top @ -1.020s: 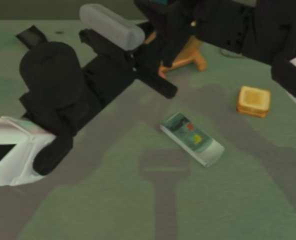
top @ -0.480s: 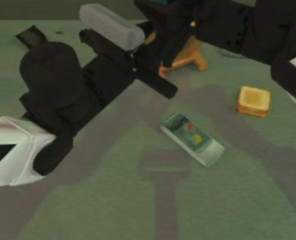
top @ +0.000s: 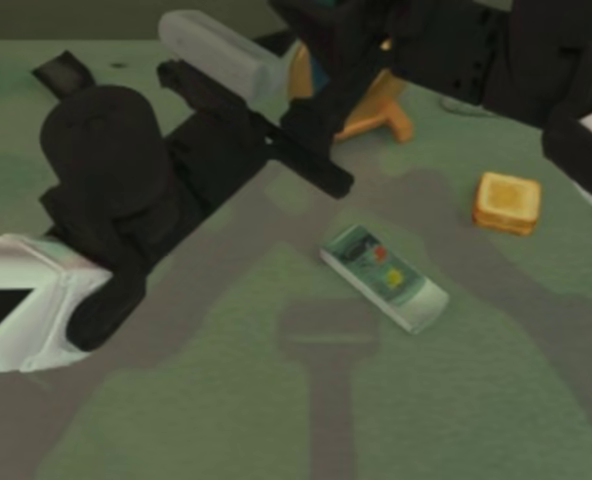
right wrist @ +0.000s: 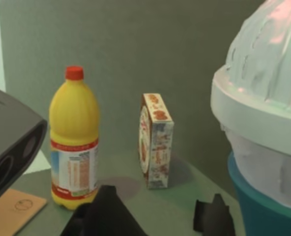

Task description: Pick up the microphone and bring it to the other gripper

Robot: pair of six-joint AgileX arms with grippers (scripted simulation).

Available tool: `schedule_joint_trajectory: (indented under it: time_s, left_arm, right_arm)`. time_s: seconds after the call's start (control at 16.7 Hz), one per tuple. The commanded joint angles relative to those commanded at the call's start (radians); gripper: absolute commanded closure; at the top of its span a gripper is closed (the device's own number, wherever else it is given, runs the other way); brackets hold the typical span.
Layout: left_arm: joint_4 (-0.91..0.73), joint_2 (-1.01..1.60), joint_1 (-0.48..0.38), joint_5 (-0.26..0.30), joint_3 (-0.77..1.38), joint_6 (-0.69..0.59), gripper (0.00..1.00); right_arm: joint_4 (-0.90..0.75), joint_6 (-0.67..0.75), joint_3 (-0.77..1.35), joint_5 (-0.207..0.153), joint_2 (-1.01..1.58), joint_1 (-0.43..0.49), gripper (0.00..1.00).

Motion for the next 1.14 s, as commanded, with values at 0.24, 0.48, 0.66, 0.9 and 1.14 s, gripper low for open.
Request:
schedule_joint_trajectory:
  time_s: [0.24,0.48,0.66,0.9,1.14]
  left_arm:
    - [0.000,0.000,0.000,0.000,0.000,0.000,0.00]
    - [0.001,0.010,0.004,-0.003,-0.007,0.003,0.00]
    - [-0.003,-0.032,0.016,0.003,-0.049,0.004,0.00]
    - [-0.006,-0.183,0.053,0.025,-0.197,0.002,0.00]
    - [-0.004,-0.255,0.071,0.039,-0.268,-0.002,0.00]
  right_arm:
    - [0.000,0.000,0.000,0.000,0.000,0.000,1.00]
    - [0.000,-0.001,0.008,0.005,-0.007,-0.002,1.00]
    - [-0.002,0.005,-0.010,-0.014,-0.021,-0.023,1.00]
    - [0.002,0.007,-0.058,-0.086,-0.074,-0.085,1.00]
    - [0.003,-0.003,-0.086,-0.124,-0.100,-0.120,1.00]
